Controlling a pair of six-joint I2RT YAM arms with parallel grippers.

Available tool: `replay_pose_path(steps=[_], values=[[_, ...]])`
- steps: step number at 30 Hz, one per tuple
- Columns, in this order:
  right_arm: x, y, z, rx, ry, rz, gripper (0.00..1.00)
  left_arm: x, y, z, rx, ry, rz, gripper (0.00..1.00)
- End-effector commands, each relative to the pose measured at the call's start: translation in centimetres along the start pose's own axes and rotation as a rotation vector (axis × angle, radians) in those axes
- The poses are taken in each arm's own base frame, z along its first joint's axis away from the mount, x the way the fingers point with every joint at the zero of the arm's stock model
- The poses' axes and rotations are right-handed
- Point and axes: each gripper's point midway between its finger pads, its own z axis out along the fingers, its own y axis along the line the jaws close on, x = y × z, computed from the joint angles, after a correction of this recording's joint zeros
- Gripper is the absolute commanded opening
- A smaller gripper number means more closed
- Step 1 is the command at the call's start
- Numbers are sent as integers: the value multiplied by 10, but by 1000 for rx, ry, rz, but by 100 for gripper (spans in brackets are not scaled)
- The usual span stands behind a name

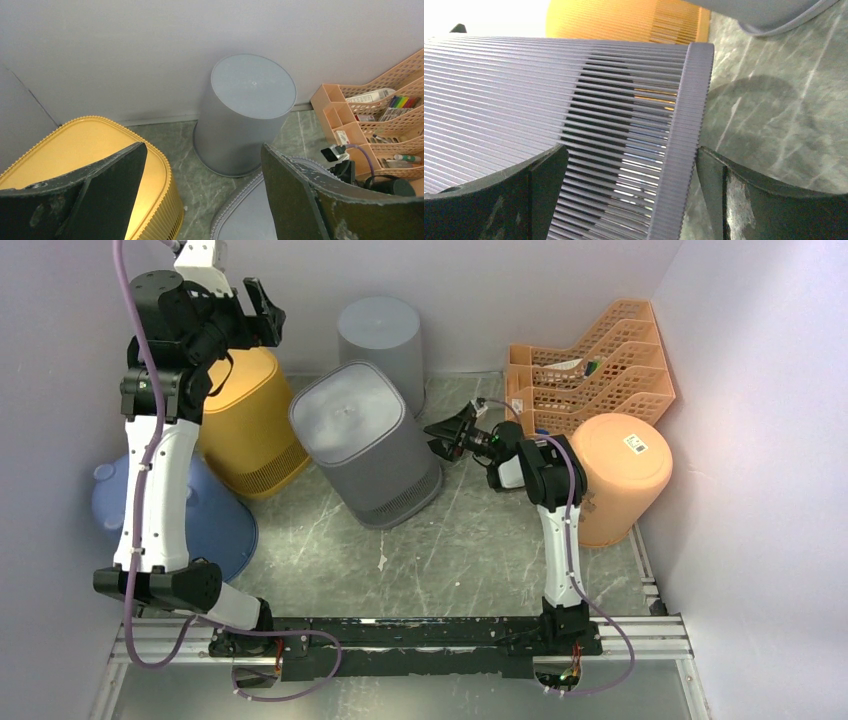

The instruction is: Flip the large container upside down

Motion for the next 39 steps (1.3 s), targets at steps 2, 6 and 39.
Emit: replay_pose_path(steps=[2,6,39], values=[[-37,0,-3,195,-29,-277,100,0,2,13,-9,-21,31,95],[-45,-16,-10,327,-32,-326,100,5,1,20,-3,-13,30,95],[-70,184,-46,960,-181,-1052,100,20,-34,12,152,-3,19,100]])
